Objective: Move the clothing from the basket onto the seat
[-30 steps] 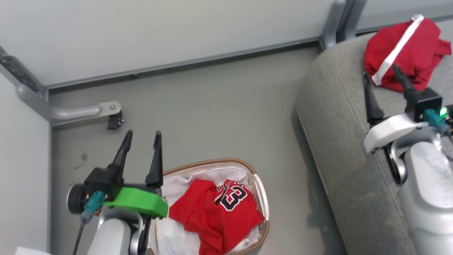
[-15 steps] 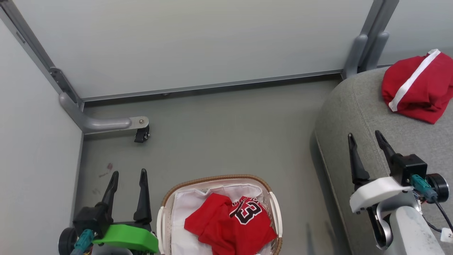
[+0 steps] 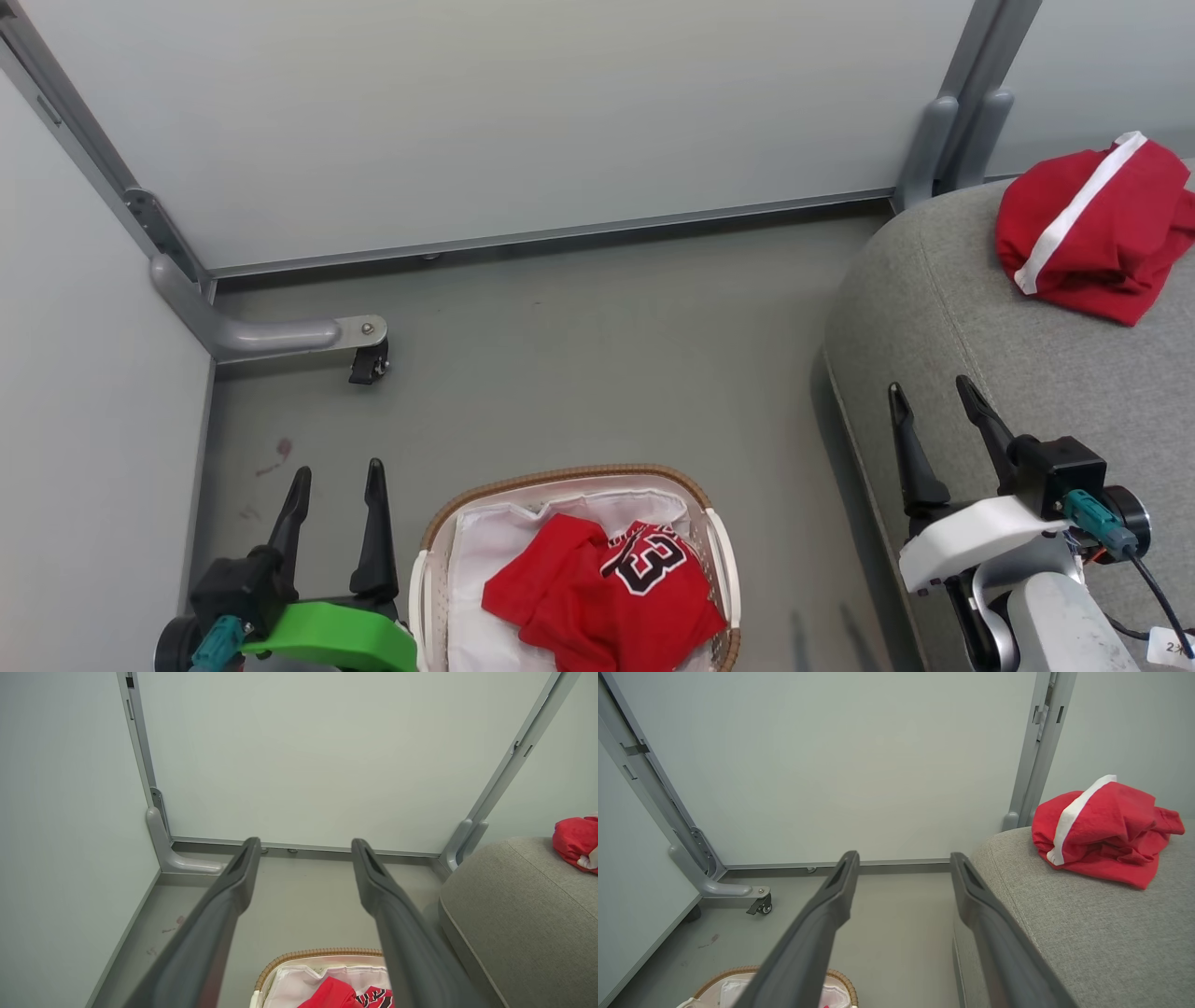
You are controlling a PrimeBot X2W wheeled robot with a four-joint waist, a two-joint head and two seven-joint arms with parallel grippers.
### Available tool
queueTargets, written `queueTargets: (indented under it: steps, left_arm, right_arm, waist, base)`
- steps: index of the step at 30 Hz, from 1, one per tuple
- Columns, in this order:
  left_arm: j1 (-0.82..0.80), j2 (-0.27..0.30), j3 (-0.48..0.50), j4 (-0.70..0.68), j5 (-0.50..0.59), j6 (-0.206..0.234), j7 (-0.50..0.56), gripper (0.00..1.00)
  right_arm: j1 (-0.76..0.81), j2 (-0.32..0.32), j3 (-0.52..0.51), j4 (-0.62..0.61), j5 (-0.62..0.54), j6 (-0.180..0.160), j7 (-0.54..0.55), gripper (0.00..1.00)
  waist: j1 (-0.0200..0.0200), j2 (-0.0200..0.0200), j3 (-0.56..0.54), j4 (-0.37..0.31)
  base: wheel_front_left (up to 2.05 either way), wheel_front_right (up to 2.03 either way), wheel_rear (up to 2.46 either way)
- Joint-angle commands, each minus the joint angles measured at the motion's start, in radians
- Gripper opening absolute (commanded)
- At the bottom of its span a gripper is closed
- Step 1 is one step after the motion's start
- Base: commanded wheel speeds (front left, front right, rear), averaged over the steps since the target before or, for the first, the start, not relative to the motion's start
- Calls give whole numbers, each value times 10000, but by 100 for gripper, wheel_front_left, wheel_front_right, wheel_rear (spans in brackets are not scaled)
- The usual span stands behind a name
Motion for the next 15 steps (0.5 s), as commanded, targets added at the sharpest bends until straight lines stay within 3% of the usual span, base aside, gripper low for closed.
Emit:
queueTargets:
  steps: [1,15]
  left_arm:
    - [66,11,-19,30,69,-3,5,100]
    - [-54,12,-83,107,128,-62,7,100]
  right_arm:
    - [9,-41,9,-12,-38,-10,-20,100]
    - [55,-39,37,95,-111,-10,-20,100]
  waist:
    - [1,0,-2,-2]
    - [1,0,45,-69]
  base:
    - [0,0,0]
    - [0,0,0]
